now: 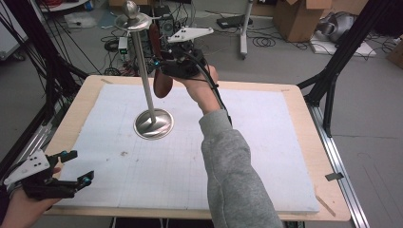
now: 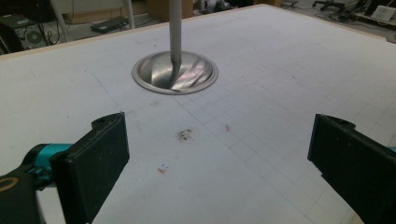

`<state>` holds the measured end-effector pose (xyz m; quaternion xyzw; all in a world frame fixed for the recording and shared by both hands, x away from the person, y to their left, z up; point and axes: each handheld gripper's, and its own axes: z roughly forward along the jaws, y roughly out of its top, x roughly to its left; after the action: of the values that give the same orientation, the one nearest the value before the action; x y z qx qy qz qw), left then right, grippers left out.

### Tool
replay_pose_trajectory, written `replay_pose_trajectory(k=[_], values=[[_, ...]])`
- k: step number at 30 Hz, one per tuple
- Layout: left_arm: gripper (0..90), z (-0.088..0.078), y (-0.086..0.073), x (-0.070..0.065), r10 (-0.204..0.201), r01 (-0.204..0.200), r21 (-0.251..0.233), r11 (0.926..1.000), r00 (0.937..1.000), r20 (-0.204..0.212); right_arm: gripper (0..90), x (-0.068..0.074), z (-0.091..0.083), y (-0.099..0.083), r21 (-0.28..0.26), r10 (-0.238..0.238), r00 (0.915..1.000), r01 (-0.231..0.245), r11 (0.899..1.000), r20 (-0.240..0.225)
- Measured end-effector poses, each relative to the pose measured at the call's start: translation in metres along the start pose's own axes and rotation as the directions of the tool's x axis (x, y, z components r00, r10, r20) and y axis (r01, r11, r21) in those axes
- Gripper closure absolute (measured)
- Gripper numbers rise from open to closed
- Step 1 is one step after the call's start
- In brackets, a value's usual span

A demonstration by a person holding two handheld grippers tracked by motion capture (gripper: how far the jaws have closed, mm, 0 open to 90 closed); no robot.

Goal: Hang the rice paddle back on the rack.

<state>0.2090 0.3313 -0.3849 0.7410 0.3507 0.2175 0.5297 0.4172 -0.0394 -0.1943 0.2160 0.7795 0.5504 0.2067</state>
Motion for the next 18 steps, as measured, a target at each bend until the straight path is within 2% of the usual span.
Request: replay_pose_trajectory(k=[5,9,11,14,16,18], values=[[5.9,0.000,0.000,0.000,0.000,0.000,0.004,1.0000,1.0000,-0.001,53.2,-0.002,-0.001,-0.004,-0.004,0.005,1.0000,-0.005,1.000,-0.005],[5.9,0.001,0.000,0.001,-0.002,0.002,0.003,1.0000,1.0000,-0.003,44.4,-0.004,-0.004,-0.006,0.000,0.027,0.9996,-0.027,1.000,-0.012],[5.8,0.002,0.000,0.001,-0.003,0.003,0.001,1.0000,1.0000,-0.001,41.5,-0.004,-0.006,-0.006,0.001,0.029,0.9991,-0.029,1.000,-0.030],[5.8,0.006,0.002,0.000,-0.008,0.008,-0.011,0.9999,0.9998,0.020,39.2,-0.003,-0.010,-0.007,-0.018,-0.004,0.9987,0.003,1.000,-0.052],[5.9,0.009,0.003,-0.002,0.000,0.000,-0.007,1.0000,0.9994,0.034,34.5,-0.003,-0.010,-0.009,-0.023,0.004,0.9979,-0.005,1.000,-0.065],[5.9,0.013,0.003,-0.002,0.000,0.000,-0.005,1.0000,0.9990,0.044,28.7,-0.003,-0.010,-0.012,-0.014,0.003,0.9983,-0.003,1.000,-0.059]])
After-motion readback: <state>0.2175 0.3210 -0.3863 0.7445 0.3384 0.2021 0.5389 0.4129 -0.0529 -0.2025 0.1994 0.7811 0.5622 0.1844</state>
